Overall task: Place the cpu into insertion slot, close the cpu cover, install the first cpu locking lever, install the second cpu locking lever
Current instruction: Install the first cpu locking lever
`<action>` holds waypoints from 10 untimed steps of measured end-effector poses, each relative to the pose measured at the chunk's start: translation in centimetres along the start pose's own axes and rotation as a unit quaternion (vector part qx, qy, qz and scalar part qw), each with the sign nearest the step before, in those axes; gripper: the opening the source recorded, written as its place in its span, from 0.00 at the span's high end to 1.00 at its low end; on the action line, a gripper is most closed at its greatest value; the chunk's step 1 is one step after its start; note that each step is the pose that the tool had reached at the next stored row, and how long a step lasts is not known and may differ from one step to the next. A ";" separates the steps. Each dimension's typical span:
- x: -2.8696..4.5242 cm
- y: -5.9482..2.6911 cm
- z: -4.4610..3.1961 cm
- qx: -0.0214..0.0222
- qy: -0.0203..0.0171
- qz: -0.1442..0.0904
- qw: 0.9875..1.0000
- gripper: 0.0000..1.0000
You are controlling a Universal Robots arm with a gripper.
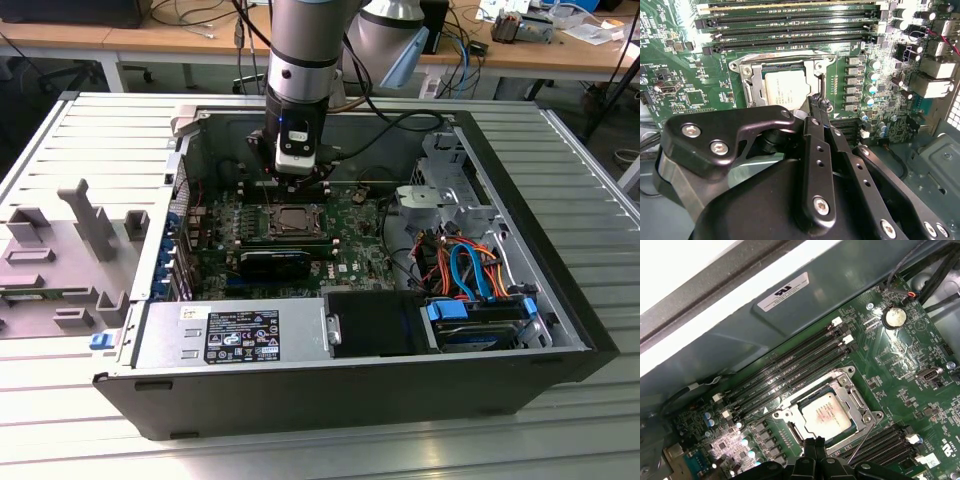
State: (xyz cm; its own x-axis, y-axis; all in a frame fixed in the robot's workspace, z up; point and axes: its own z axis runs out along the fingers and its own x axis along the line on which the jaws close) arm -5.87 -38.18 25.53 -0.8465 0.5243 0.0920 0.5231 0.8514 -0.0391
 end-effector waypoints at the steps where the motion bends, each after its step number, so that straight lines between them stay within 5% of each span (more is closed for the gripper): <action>1: 0.00 0.00 0.00 0.000 0.000 0.000 1.000 0.89; 10: 0.00 0.00 0.00 0.000 0.000 -0.003 1.000 0.89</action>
State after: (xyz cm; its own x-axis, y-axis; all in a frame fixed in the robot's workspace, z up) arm -5.87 -38.18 25.53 -0.8497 0.5192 0.0920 0.5179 0.8545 -0.0390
